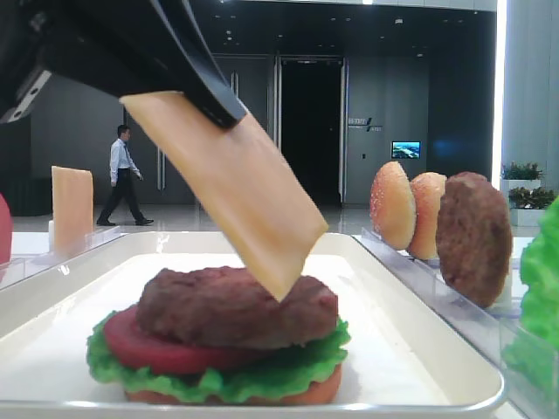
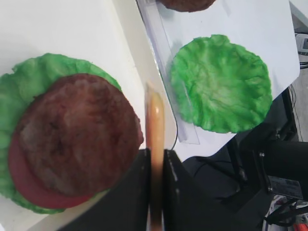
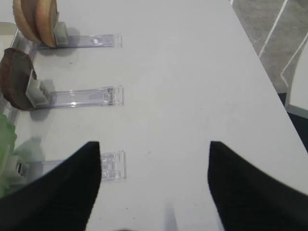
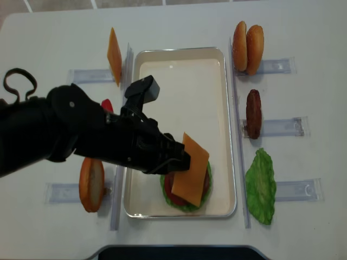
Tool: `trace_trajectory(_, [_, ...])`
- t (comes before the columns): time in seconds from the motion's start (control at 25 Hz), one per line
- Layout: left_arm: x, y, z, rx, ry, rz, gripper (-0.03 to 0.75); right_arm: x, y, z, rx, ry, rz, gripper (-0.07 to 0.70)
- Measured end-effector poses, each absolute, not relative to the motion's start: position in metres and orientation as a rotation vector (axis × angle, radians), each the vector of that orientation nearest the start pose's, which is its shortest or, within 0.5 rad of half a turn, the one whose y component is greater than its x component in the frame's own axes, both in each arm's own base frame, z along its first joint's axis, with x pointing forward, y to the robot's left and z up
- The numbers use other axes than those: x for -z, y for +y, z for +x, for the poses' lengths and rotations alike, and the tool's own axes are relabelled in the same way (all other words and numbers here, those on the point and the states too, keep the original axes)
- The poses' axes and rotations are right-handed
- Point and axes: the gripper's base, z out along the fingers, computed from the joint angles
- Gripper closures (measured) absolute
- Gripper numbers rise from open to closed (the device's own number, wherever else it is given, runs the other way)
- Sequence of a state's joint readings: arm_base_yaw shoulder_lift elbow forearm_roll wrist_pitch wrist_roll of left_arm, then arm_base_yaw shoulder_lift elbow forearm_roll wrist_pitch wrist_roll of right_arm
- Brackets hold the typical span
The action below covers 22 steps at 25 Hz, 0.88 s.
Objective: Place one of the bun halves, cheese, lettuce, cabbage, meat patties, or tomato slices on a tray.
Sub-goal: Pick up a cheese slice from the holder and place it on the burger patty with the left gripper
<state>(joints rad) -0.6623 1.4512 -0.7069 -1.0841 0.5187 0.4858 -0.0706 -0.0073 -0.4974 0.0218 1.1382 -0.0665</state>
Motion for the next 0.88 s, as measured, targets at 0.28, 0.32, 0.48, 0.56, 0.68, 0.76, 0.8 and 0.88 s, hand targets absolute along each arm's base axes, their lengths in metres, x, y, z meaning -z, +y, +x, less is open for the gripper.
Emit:
trace_trajectory(0.28, [-0.207,-0.1948,0.1871,1.005,2.634,0.369,0.681,-0.2704,0.0024,-0.009,0.055,2.117,0.002,0.151])
trace_trajectory(0.32, [-0.207,-0.1947,0.1873,1.003,2.632,0.369,0.681,-0.2704,0.0024,-0.009,0.055,2.117,0.002,0.151])
trace_trajectory(0.48, [-0.2072,-0.1948,0.1879,0.998,2.623,0.378,0.681,-0.2704,0.0024,-0.009,0.055,2.117,0.002,0.151])
trace_trajectory(0.56, [-0.2077,-0.1952,0.1881,1.004,2.614,0.383,0.681,-0.2704,0.0024,-0.009,0.055,2.117,0.002,0.151])
trace_trajectory(0.68, [-0.2086,-0.196,0.1884,1.02,2.605,0.374,0.681,-0.2704,0.0024,-0.009,0.055,2.117,0.002,0.151])
trace_trajectory(0.76, [-0.2089,-0.1963,0.1885,1.025,2.599,0.377,0.681,-0.2704,0.0024,-0.009,0.055,2.117,0.002,0.151])
trace_trajectory(0.8, [-0.209,-0.1964,0.1885,1.026,2.598,0.378,0.681,-0.2704,0.0024,-0.009,0.055,2.117,0.002,0.151])
trace_trajectory(0.88, [-0.2081,-0.196,0.1879,1.027,2.601,0.375,0.681,-0.2704,0.0024,-0.009,0.055,2.117,0.002,0.151])
